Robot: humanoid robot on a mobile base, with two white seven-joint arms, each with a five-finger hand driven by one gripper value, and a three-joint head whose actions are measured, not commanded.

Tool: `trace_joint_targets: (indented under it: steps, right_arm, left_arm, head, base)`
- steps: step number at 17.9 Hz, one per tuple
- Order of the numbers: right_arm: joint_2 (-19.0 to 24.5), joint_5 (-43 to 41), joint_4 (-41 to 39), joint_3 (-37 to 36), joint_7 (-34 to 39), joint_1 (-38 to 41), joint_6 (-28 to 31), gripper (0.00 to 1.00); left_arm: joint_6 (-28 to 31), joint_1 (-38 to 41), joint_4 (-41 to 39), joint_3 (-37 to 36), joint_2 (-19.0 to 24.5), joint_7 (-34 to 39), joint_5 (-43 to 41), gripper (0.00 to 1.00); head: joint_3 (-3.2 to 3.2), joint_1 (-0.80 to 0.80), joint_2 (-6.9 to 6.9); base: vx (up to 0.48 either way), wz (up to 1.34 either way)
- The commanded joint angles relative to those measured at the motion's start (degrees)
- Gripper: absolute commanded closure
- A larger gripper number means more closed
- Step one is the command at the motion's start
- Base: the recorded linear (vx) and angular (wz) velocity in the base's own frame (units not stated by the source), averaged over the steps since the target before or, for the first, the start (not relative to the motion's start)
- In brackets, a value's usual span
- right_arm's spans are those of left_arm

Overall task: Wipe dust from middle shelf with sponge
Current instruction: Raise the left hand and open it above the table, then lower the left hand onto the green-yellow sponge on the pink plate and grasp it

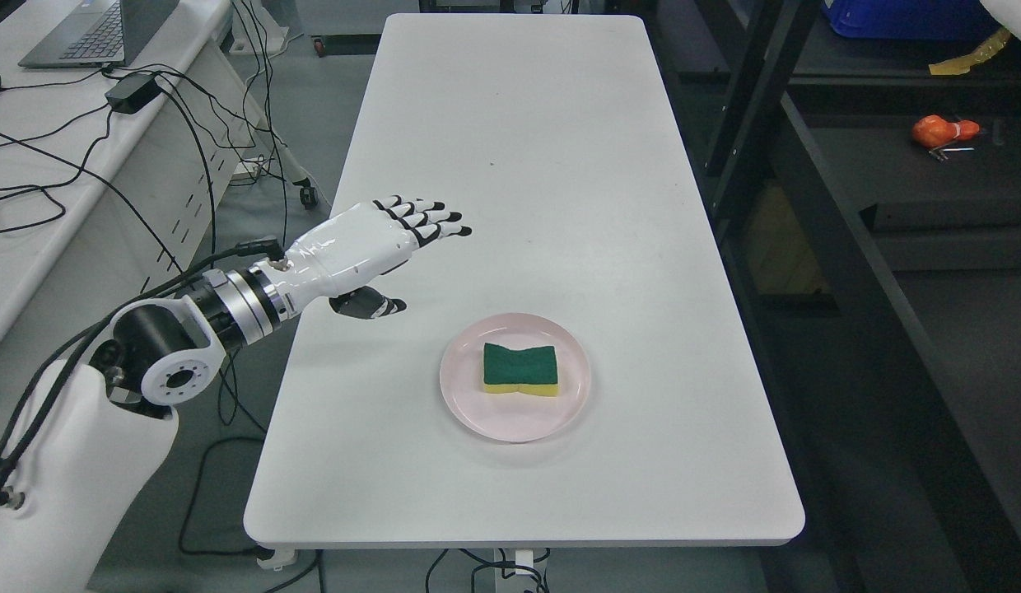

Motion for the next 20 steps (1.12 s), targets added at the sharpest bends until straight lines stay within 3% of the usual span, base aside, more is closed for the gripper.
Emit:
trace_joint_targets:
  steps: [1,9,15,20]
  right_arm:
    - [-1.00,0.00,-1.00,0.07,0.11,0.00,0.02,0.00]
    - [-1.00,0.00,-1.00,-0.02,0.11,0.00,0.02,0.00]
    - [-1.00,0.00,-1.00,-0.02,0.11,0.00,0.02,0.00]
    - [-1.00,0.00,-1.00,-0.02,0.11,0.00,0.02,0.00]
  left_arm:
    - [-2.50,-5.16,9.75,-19.23,-3.95,-0.12,-11.61,0.08]
    - [-2.68,-6.58,18.01,-22.75,-15.21,-0.12,-18.40,0.09]
    - [-2.68,-7.90,18.64,-23.72,-18.03,-0.56,-18.49,0.10]
    - [-2.60,-7.46,17.94,-23.28,-18.29,-2.41,-18.05,0.26]
  head:
    - [0.00,0.00,0.00]
    - [0.00,0.00,0.00]
    - [0.00,0.00,0.00]
    - [0.00,0.00,0.00]
  base:
    - [0.000,0.00]
    - [0.000,0.00]
    - [0.000,0.00]
    - [0.000,0.00]
